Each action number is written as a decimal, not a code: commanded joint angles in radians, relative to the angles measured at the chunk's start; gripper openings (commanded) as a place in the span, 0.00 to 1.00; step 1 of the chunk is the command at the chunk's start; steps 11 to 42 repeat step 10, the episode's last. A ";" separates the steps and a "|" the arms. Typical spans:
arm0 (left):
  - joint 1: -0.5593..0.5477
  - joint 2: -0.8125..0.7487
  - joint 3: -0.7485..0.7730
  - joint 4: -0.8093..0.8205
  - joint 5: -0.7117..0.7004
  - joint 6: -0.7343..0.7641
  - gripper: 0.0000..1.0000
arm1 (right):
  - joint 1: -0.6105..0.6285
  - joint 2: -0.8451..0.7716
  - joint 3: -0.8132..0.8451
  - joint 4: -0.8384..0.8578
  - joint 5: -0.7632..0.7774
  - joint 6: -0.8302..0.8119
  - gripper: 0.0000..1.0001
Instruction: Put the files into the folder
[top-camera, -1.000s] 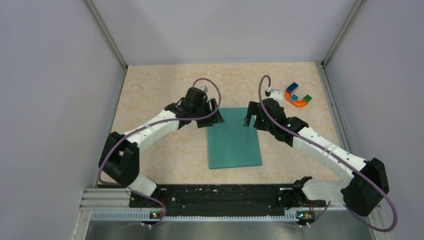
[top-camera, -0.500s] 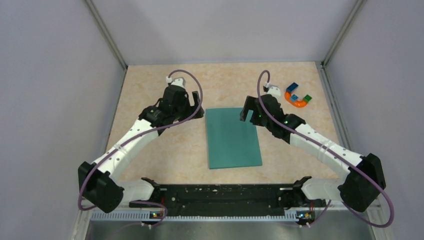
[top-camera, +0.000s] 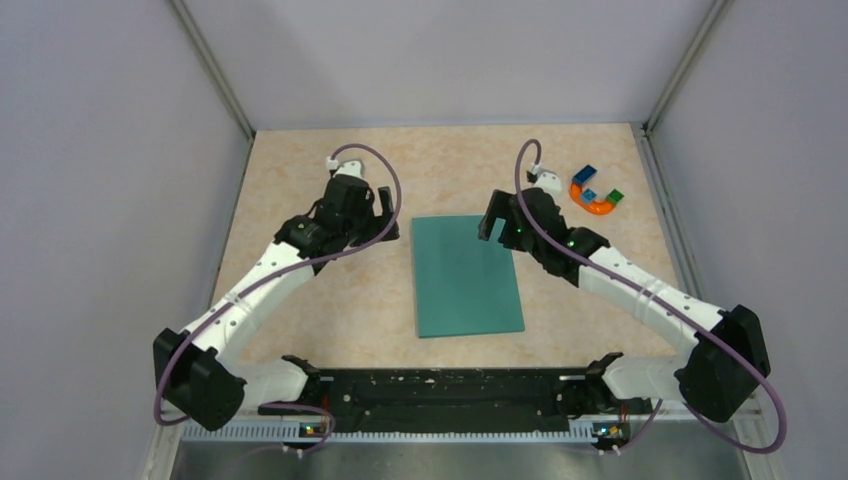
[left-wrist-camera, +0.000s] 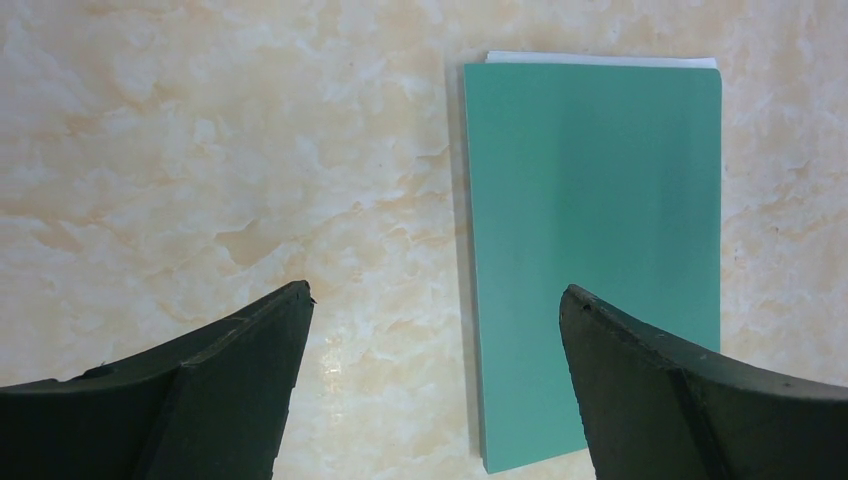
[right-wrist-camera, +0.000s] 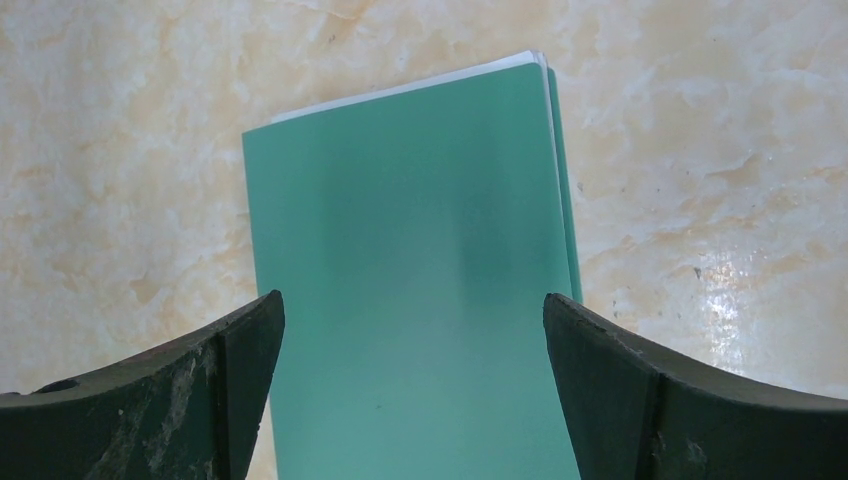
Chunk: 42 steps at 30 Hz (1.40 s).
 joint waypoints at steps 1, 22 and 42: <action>0.006 -0.031 -0.008 0.016 -0.021 0.018 0.98 | -0.012 0.015 0.052 0.033 -0.011 0.012 0.99; 0.013 -0.050 -0.030 0.048 -0.003 0.009 0.98 | -0.012 0.015 0.055 0.034 -0.009 0.001 0.99; 0.013 -0.050 -0.030 0.048 -0.003 0.009 0.98 | -0.012 0.015 0.055 0.034 -0.009 0.001 0.99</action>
